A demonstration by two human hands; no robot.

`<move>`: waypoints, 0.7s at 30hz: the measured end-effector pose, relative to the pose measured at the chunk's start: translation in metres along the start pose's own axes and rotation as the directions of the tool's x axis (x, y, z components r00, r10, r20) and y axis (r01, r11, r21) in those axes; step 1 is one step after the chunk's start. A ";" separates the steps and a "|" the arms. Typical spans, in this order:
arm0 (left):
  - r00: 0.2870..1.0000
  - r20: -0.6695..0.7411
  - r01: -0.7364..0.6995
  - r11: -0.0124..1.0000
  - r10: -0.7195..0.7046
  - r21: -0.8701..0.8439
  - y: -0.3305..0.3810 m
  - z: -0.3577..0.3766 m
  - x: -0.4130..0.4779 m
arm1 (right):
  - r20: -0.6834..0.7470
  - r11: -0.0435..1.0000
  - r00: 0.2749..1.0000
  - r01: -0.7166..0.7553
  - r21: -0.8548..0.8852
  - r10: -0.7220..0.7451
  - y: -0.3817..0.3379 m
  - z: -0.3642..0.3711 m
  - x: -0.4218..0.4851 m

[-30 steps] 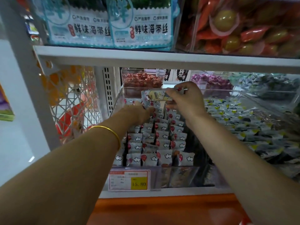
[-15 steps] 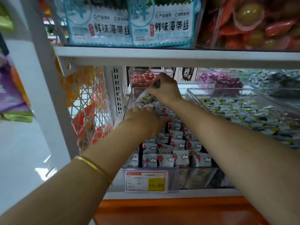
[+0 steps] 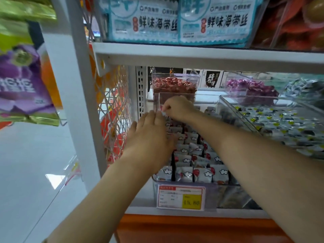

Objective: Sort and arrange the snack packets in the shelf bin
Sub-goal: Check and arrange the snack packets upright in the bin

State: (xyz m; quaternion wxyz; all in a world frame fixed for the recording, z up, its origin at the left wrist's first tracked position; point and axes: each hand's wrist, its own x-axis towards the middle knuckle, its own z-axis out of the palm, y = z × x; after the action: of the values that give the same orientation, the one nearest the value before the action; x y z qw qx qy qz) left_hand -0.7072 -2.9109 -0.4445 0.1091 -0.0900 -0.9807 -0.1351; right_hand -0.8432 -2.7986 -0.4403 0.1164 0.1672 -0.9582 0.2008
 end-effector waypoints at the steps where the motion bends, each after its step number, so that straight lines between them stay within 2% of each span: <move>1: 1.000 -0.010 -0.005 0.999 0.004 -0.032 -0.001 0.001 0.000 | 0.016 1.000 1.000 -0.013 -0.026 0.013 0.001 -0.001 0.001; 5: 0.999 -0.044 -0.035 0.996 0.031 -0.081 -0.002 0.004 0.000 | 0.033 0.996 0.999 0.009 -0.090 -0.006 0.005 -0.007 0.014; 8: 0.998 -0.051 -0.043 0.995 0.038 -0.092 -0.002 0.006 0.000 | -0.092 0.992 0.995 -0.056 -0.117 0.045 0.005 -0.004 0.024; 11: 0.996 -0.073 -0.054 0.993 0.047 -0.101 -0.002 0.007 -0.001 | -0.192 0.953 0.978 -0.132 -0.273 0.080 0.001 0.005 0.026; 16: 0.994 -0.090 -0.069 0.991 0.058 -0.116 -0.003 0.008 -0.001 | -0.181 0.929 0.982 -0.117 -0.351 0.056 -0.003 0.008 0.027; 18: 0.994 -0.094 -0.070 0.990 0.058 -0.124 -0.002 0.009 -0.001 | -0.199 0.960 0.979 -0.100 -0.260 0.048 -0.003 0.004 0.027; 21: 0.993 -0.104 -0.073 0.986 0.058 -0.148 -0.003 0.009 -0.001 | -0.255 0.993 0.962 -0.071 0.092 0.093 -0.008 -0.011 0.017</move>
State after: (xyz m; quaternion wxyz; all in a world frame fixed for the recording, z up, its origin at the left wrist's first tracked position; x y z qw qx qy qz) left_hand -0.7085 -2.9113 -0.4539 0.1552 -0.1234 -0.9574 -0.2099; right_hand -0.8546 -2.8052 -0.4224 0.2251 0.1042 -0.9319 0.2647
